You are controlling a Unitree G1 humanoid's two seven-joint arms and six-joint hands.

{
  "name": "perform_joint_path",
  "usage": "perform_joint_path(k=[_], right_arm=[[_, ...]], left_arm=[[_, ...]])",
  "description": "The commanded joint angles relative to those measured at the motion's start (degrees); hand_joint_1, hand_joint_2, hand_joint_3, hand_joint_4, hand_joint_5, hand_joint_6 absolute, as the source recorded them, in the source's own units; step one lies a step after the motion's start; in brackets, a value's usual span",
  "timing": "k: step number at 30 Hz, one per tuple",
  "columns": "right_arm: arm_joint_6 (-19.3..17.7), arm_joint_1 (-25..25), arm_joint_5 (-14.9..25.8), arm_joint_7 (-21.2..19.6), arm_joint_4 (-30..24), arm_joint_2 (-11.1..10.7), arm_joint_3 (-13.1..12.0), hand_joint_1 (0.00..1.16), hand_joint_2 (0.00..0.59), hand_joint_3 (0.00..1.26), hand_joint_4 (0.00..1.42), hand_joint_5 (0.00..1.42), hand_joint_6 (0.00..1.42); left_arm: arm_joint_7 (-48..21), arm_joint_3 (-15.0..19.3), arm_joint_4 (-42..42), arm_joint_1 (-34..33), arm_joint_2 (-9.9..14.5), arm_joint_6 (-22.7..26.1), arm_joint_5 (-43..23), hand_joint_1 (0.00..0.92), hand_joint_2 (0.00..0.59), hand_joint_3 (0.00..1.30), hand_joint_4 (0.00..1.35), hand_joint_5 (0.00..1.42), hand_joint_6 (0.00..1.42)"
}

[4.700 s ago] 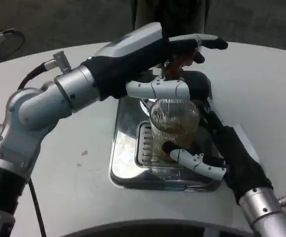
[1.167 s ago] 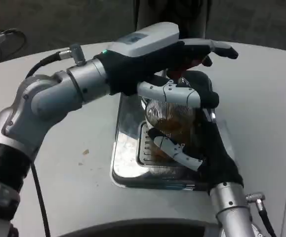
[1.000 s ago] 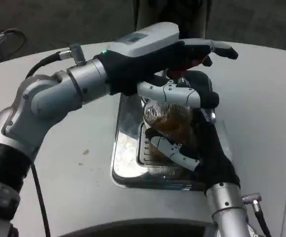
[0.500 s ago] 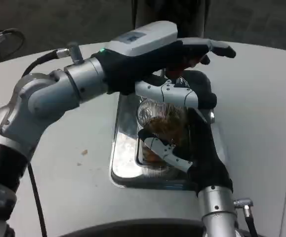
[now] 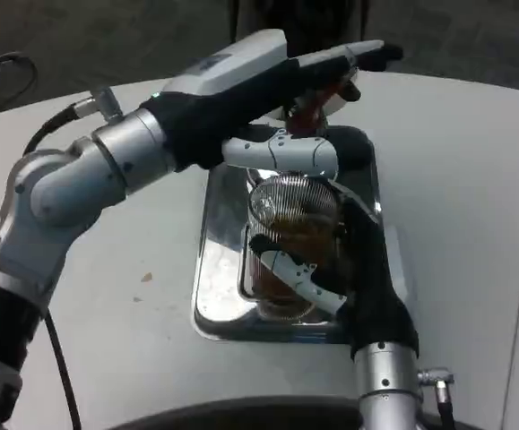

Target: Grasp the cup under the faucet to collect the drink, then remove the cup.

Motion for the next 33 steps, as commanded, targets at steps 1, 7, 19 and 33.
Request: perform_joint_path(k=[1, 7, 19, 33], right_arm=[[0.21, -0.08, -0.02, -0.6, -0.08, 1.31, 0.29, 0.78, 0.266, 0.33, 0.4, 0.48, 0.13], [0.3, 0.31, 0.17, -1.19, 0.32, 1.41, -0.15, 0.79, 0.267, 0.34, 0.42, 0.51, 0.14], [-0.1, 0.74, 0.37, -3.11, -0.73, 1.52, -0.94, 0.8, 0.272, 0.41, 0.52, 0.6, 0.19], [0.87, 4.3, 0.5, -3.11, -7.31, -0.16, -2.0, 0.82, 0.265, 0.52, 0.65, 0.75, 0.27]], left_arm=[[1.47, 4.01, -0.13, 2.01, -1.1, 1.54, -4.14, 0.0, 0.084, 0.06, 0.09, 0.26, 0.17], [1.11, 6.79, -0.56, 1.19, -2.69, 1.76, -7.31, 0.0, 0.06, 0.03, 0.06, 0.26, 0.19], [0.14, 9.25, -5.8, 2.81, -3.43, 4.05, -10.21, 0.0, 0.052, 0.08, 0.12, 0.3, 0.22], [-1.16, 12.28, -14.26, 7.46, -1.91, 8.31, -13.87, 0.0, 0.059, 0.11, 0.15, 0.32, 0.24]])
